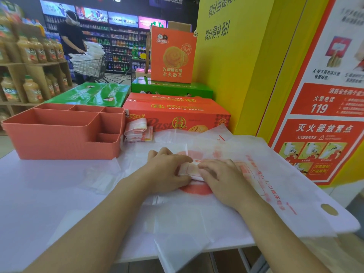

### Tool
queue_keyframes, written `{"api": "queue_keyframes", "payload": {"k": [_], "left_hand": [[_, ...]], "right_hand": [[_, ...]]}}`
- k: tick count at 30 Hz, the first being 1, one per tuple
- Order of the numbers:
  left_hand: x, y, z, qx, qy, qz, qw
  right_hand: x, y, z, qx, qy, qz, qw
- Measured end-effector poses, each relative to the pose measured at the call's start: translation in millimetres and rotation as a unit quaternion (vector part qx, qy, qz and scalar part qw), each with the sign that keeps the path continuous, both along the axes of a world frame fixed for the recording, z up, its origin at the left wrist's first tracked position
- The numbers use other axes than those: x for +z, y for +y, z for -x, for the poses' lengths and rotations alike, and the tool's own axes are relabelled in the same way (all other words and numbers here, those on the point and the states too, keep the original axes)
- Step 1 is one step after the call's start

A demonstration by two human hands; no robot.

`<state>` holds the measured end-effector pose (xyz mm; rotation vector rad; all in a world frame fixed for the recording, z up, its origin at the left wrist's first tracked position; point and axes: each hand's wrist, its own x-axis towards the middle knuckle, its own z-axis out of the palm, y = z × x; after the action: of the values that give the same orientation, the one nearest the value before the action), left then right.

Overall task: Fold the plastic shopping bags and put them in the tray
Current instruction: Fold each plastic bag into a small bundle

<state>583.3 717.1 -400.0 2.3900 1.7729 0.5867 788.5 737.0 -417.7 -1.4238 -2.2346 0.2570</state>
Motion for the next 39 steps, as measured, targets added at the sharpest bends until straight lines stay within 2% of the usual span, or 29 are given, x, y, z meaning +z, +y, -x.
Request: {"api": "queue_keyframes", "payload": {"k": [2,4,10,13,15,17,20,22,25,28,32,34,39], "left_hand": [[5,-3,-2,-0.003,-0.028,-0.019,0.999],[9,-6,-2,0.008,-0.061,-0.008,0.998],[7,-6,-1,0.006,-0.048,0.003,0.999],[2,4,0,0.041,-0.061,-0.019,0.997],[4,6,-2,0.095,-0.122,-0.046,0.987],[9,3,-5,0.111,-0.198,-0.017,0.974],[12,-3,-12,0.074,-0.268,0.076,0.958],[13,-4,-15,0.056,-0.315,0.090,0.943],[14,0,-13,0.084,-0.367,0.093,0.922],[15,0,-7,0.103,-0.389,0.095,0.911],[16,2,1,0.108,-0.414,0.104,0.898],[19,3,4,0.094,-0.437,0.103,0.889],[24,-2,8,0.042,-0.473,0.102,0.874]], "right_hand": [[1,-3,-1,0.013,0.020,0.022,0.999],[1,-4,-2,0.028,-0.004,0.017,0.999],[3,-4,1,0.023,-0.049,-0.013,0.998],[3,-3,0,0.019,-0.013,-0.016,1.000],[3,-1,-1,0.007,0.039,-0.017,0.999],[4,-1,0,-0.008,0.067,-0.031,0.997],[6,-4,3,-0.001,0.072,-0.052,0.996],[4,-4,6,0.025,0.062,-0.060,0.996],[-1,-1,7,0.059,0.037,-0.038,0.997],[-1,-2,6,0.071,0.101,0.011,0.992],[7,-5,9,0.007,0.249,0.035,0.968],[9,-2,8,-0.013,0.282,0.066,0.957],[20,1,6,0.028,0.369,0.134,0.919]]}}
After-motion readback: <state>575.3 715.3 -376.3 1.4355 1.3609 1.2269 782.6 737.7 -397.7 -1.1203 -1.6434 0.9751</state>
